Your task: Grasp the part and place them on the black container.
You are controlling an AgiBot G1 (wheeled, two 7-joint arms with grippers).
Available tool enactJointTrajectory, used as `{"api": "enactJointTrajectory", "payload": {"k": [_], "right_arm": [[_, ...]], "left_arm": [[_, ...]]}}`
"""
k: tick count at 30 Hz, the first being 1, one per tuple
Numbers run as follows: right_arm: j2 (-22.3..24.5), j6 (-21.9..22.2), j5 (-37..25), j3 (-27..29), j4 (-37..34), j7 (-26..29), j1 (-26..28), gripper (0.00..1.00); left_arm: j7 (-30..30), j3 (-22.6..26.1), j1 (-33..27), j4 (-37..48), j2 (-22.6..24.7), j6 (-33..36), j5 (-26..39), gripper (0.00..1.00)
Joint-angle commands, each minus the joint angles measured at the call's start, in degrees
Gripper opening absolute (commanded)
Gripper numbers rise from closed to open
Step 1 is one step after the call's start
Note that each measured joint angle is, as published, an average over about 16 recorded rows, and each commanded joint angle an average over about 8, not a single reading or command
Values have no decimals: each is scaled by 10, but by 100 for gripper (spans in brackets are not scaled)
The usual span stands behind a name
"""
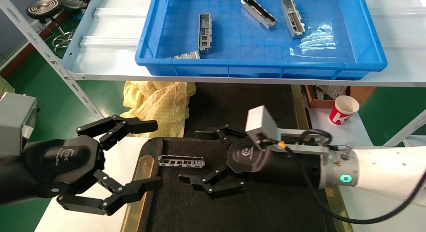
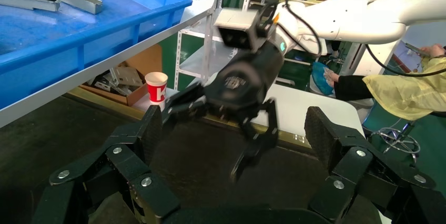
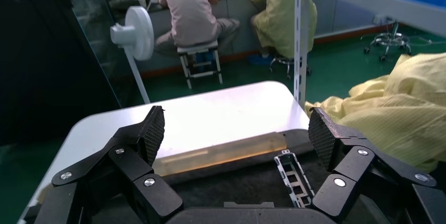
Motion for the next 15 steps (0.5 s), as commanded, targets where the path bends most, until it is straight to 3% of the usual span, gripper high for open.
{"api": "enactJointTrajectory", "payload": {"k": [1,15], "right_arm": [[13,-11,0,22,14,7,-11,100],[108,-85,-3,176,108,59,-88,100]], "left_arm": [[0,0,0,0,0,0,0,100],[0,0,0,0,0,0,0,100]]}}
